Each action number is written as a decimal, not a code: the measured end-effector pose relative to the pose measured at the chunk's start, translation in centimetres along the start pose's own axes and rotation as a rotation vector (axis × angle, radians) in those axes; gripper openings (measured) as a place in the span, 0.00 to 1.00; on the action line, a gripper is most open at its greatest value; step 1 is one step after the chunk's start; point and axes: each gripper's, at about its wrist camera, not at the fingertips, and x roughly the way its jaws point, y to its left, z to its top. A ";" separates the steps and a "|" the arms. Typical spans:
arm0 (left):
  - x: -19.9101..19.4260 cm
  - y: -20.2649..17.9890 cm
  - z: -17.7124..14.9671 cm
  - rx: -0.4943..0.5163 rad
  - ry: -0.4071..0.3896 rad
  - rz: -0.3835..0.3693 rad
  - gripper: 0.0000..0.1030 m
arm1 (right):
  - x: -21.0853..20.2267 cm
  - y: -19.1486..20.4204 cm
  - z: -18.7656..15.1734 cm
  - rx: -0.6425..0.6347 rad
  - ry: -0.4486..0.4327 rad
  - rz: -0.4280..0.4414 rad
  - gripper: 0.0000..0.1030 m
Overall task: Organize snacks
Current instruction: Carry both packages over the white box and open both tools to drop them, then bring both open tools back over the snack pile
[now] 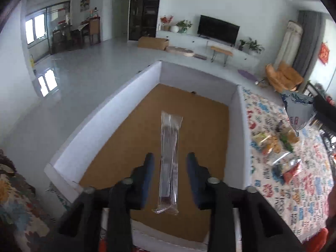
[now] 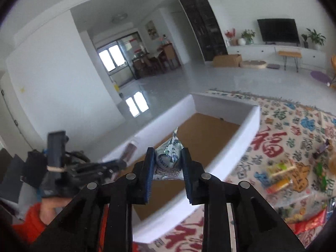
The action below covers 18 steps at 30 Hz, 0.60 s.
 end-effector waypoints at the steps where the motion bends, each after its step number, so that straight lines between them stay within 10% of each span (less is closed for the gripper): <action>1: 0.2 0.3 -0.2 0.006 -0.010 0.050 0.81 | 0.7 0.3 0.5 0.019 0.004 0.001 0.58; 2: 0.2 0.5 -0.4 0.009 -0.046 0.094 0.89 | 0.9 0.4 0.7 0.038 -0.003 -0.007 0.74; 6: -0.6 0.3 -1.9 0.000 -0.154 0.096 0.89 | -1.3 -1.8 -1.2 0.059 -0.067 -0.075 0.75; 12: 0.9 -3.3 -3.4 0.051 -0.150 -0.122 0.89 | -5.0 -12.7 -11.2 0.072 0.094 -0.426 0.75; 18: 0.7 -10.9 -5.0 0.205 -0.173 -0.082 0.89 | -14.8 -23.6 -19.0 0.243 0.123 -0.734 0.75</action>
